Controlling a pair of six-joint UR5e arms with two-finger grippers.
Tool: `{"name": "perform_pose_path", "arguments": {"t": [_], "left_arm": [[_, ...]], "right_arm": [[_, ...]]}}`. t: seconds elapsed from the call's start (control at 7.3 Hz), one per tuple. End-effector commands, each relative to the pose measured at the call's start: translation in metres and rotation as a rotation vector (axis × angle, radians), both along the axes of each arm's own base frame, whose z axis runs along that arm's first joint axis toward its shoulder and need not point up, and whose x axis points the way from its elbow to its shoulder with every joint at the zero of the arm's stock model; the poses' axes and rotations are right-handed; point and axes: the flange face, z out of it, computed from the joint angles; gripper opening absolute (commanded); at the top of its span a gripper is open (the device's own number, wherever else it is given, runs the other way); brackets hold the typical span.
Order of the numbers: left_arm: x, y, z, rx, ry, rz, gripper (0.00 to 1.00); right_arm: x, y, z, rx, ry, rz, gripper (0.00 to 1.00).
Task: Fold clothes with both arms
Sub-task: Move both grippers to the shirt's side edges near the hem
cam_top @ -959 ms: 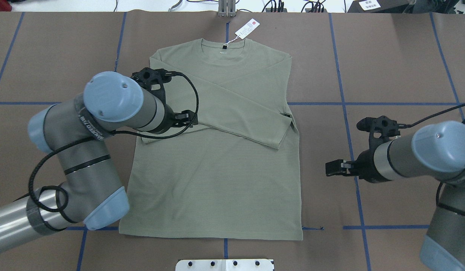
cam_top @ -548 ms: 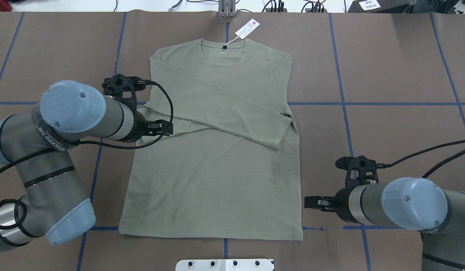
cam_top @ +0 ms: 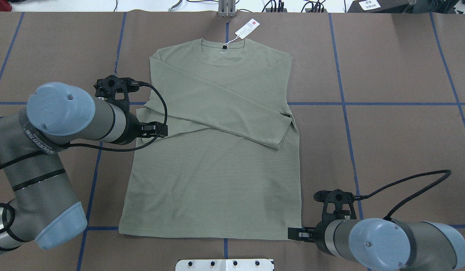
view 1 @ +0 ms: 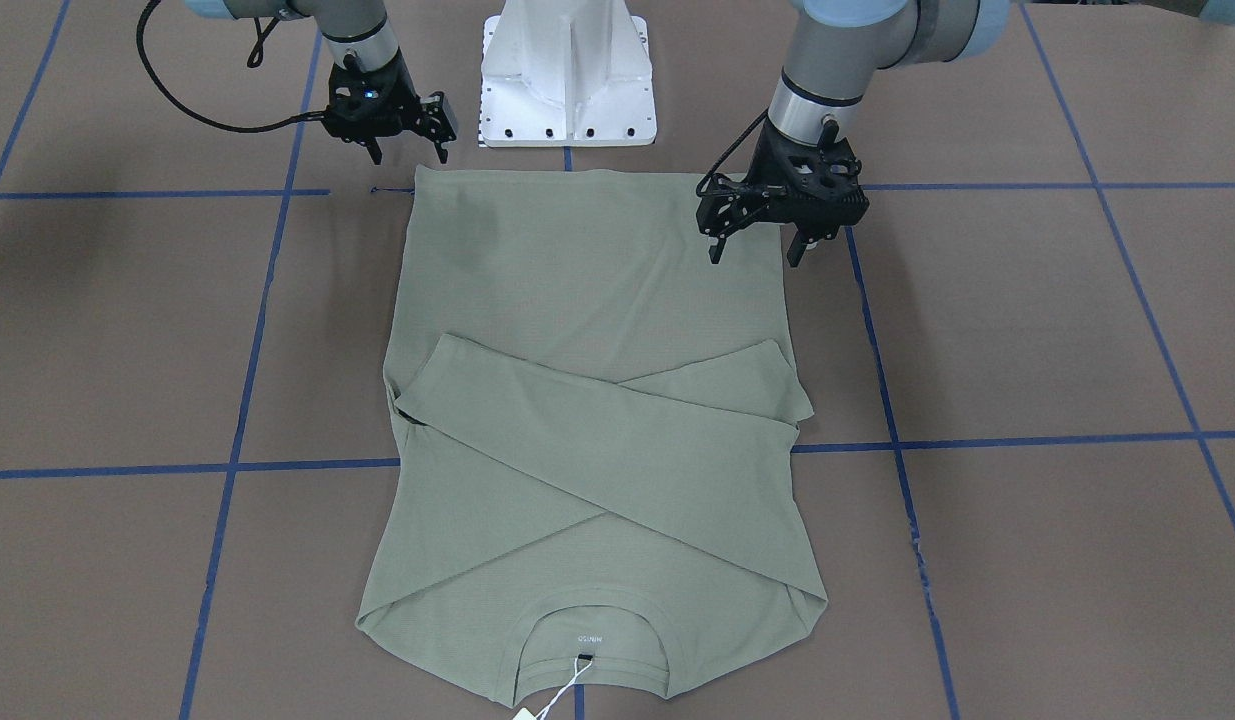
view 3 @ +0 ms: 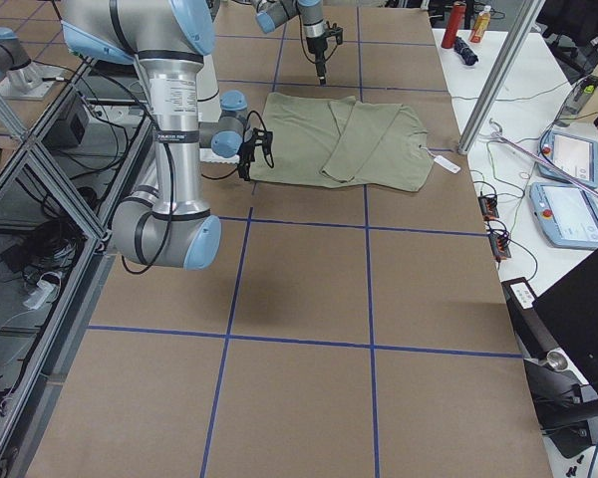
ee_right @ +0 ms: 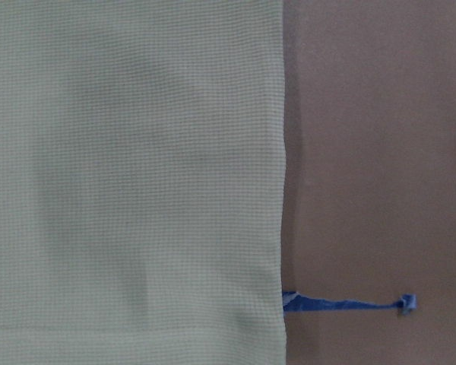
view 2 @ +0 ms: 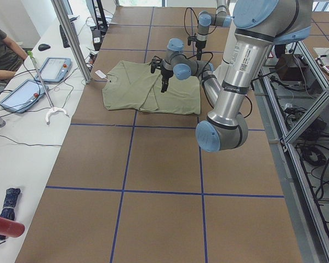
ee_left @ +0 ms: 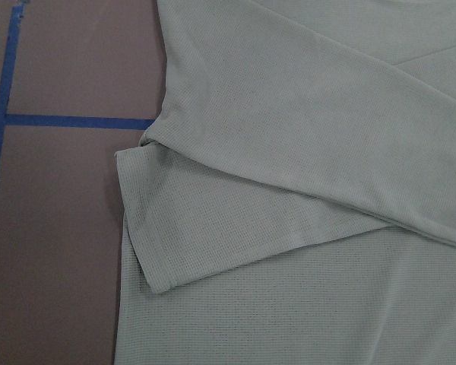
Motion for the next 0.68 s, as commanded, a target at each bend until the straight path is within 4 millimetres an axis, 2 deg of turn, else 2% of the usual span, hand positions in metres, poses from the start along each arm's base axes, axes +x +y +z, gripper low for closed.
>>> {"name": "perform_pose_path", "arguments": {"t": [0.0,0.27,0.55], "left_arm": [[-0.001,0.001,-0.002,-0.002,0.005,-0.003,1.0],[-0.001,0.001,-0.002,-0.002,0.005,-0.003,1.0],[-0.001,0.001,-0.002,-0.002,0.005,-0.003,1.0]], "right_arm": [[-0.009,-0.001,0.007,-0.005,0.024,-0.004,0.99],[-0.011,-0.002,0.009,0.0,0.024,-0.002,0.95],[-0.007,-0.013,0.009,0.004,0.023,0.012,0.9]]}}
